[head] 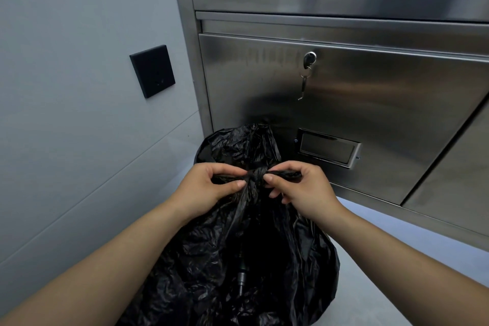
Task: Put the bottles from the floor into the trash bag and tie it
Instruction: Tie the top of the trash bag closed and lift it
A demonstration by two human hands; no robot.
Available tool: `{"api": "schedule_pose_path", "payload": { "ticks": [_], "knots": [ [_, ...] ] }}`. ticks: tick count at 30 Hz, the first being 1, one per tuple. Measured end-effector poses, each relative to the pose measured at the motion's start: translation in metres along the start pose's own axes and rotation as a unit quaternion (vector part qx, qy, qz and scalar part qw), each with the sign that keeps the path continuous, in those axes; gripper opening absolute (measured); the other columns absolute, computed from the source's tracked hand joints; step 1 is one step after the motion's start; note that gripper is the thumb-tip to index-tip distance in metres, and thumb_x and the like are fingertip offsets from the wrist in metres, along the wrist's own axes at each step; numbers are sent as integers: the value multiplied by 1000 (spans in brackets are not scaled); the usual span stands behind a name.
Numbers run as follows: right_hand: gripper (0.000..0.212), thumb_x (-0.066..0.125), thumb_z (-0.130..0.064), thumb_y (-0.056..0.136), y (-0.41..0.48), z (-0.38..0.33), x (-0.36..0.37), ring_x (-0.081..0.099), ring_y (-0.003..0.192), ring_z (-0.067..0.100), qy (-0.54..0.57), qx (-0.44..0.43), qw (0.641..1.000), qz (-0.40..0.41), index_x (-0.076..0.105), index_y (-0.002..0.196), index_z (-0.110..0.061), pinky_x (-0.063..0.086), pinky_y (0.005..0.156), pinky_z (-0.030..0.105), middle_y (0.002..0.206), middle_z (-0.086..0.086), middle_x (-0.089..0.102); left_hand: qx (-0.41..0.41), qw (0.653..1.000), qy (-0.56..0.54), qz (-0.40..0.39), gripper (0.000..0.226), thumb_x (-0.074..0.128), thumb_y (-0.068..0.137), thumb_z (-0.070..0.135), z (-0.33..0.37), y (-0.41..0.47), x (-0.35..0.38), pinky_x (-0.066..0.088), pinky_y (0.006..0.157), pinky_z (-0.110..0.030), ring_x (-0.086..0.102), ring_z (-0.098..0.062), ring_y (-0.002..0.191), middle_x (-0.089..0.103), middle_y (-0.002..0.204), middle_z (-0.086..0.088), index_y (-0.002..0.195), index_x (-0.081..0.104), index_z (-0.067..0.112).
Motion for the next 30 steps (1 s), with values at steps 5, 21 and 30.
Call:
{"api": "schedule_pose_path", "payload": {
  "ticks": [5,21,30],
  "knots": [
    [9,69,-9,82,-5,9,-2,60,48,5,51,28,998,13,67,75,-15,44,43,14,58,-1,69,-15,998,-22,63,18,71,78,9,1,-3,-18,45,55,-5,61,6,54,71,60,15,74,73,27],
    [6,70,-17,81,-9,10,-32,73,74,22,37,43,998,-2,68,76,-19,52,52,21,78,-6,67,1,992,-53,112,17,61,87,16,1,-4,-50,56,64,-16,66,1,68,71,68,14,78,72,25],
    [12,72,-16,79,-5,5,-36,73,70,16,2,129,990,-55,63,73,-14,46,45,15,74,3,72,-1,999,-25,42,18,63,85,10,7,-6,-50,53,68,-13,65,0,72,72,75,10,89,71,26]
  ]
}}
Point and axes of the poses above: each hand's wrist, its own y-axis towards the middle knuckle, its own x-axis out of the palm, z = x × y, the point moved 3 cm from there along y, towards the middle knuckle
